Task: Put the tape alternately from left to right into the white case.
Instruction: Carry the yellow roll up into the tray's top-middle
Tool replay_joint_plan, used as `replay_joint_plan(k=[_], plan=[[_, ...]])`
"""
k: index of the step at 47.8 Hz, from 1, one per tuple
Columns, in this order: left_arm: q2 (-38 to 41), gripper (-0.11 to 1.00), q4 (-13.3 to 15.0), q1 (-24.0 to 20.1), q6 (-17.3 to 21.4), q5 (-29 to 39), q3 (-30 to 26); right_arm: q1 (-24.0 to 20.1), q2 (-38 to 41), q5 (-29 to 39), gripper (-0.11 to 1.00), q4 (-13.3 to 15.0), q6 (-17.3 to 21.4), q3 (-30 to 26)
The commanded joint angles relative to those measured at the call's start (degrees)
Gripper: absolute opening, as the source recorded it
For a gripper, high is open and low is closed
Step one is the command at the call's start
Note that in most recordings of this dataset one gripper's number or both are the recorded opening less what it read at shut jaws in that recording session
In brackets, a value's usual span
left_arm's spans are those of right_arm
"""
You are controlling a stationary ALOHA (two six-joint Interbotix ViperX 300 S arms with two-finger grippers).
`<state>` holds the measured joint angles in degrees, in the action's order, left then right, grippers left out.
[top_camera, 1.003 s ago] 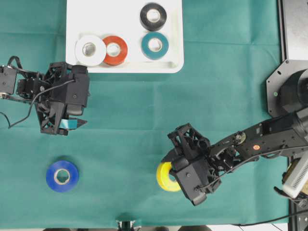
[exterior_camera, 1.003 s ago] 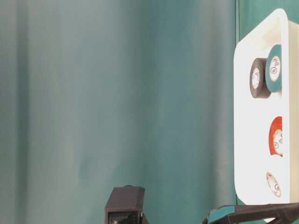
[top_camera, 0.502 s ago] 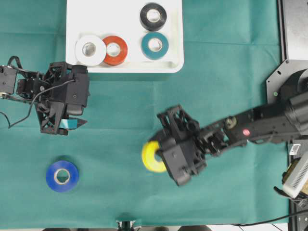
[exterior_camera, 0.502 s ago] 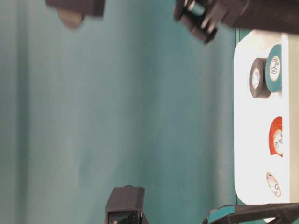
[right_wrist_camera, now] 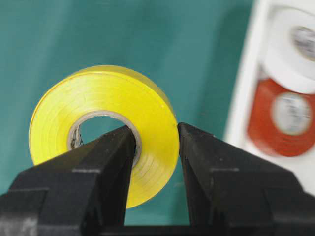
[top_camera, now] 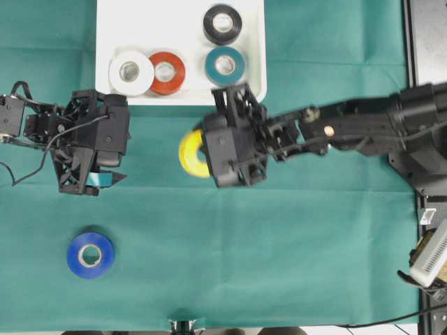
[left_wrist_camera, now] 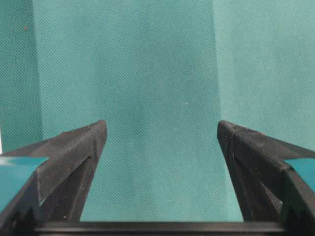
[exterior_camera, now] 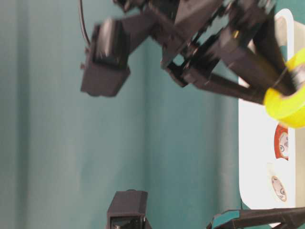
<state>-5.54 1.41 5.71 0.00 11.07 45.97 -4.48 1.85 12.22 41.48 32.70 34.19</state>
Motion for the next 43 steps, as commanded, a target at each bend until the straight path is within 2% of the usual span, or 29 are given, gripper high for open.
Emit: replay_joint_plan(k=[1, 17, 43], plan=[[-0.7, 0.99, 0.1, 0.2, 0.0, -0.4, -0.7, 1.6, -0.4, -0.5, 0.02, 1.1, -0.2, -2.1], [-0.7, 0.99, 0.1, 0.2, -0.1, -0.4, -0.6, 9.1, 2.2, -0.7, 0.02, 3.5, -0.4, -5.4], [-0.7, 0.99, 0.1, 0.2, -0.1, -0.4, -0.4, 19.7, 4.9, -4.5, 0.02, 4.8, -0.5, -9.1]])
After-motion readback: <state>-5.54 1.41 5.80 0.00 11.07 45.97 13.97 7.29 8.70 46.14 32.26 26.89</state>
